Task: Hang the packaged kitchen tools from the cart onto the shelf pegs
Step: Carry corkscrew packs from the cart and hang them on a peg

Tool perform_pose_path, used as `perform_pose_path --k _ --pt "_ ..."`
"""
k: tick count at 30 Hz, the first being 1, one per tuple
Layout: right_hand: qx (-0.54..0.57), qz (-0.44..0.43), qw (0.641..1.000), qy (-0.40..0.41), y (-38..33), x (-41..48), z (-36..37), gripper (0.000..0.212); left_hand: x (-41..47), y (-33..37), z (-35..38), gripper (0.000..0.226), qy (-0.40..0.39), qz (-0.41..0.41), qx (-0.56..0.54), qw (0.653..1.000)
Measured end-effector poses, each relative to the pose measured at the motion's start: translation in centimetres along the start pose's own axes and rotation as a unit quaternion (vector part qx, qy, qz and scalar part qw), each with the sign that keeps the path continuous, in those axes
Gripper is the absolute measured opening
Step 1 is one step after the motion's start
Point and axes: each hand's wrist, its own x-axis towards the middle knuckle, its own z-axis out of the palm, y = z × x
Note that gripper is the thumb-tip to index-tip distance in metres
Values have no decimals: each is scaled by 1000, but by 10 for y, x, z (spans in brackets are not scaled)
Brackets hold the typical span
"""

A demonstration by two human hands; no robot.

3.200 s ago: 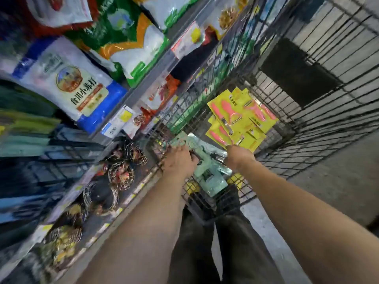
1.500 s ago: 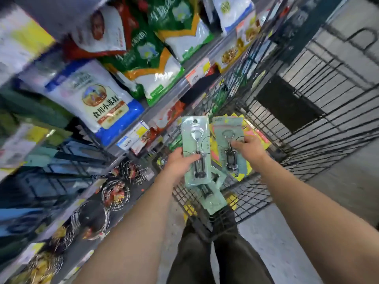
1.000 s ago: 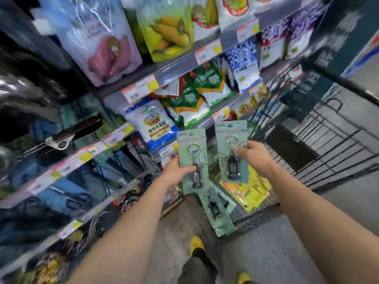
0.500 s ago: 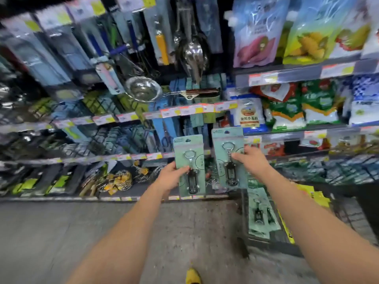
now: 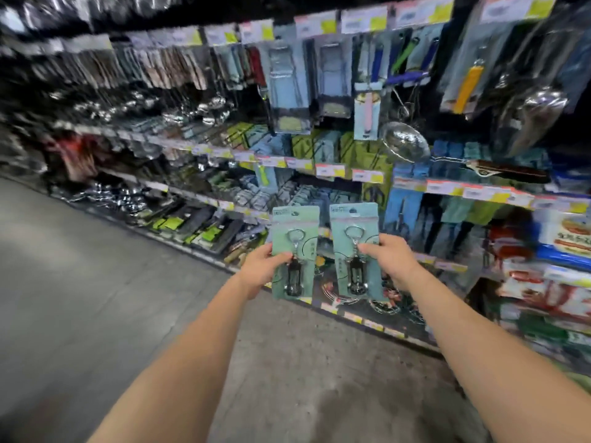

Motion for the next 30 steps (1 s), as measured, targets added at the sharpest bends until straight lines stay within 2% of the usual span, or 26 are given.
perform_pose_path --k 6,10,12,14,18,24,28,30 --pt "41 -3 999 -7 -49 14 138 10 26 -24 -142 19 -1 5 6 1000" --pt "52 -2 999 10 -73 26 198 13 46 -27 -215 28 -1 -14 -1 1000" --pt "47 4 999 9 -82 37 220 3 59 -24 -241 34 -10 -15 -5 1000" --pt "38 6 999 9 -89 51 240 12 71 -17 -260 34 -25 -7 -16 1000" --pt "29 6 999 22 -95 84 271 10 99 -10 -287 42 -41 -12 -15 999" --pt "27 19 999 28 -98 148 304 20 148 -3 -311 30 -61 -25 -12 998" --pt "47 37 997 38 -97 193 320 21 194 1 -326 32 -81 -40 16 996" --pt "42 43 997 48 -93 214 325 29 220 1 -329 31 -83 -44 32 995"
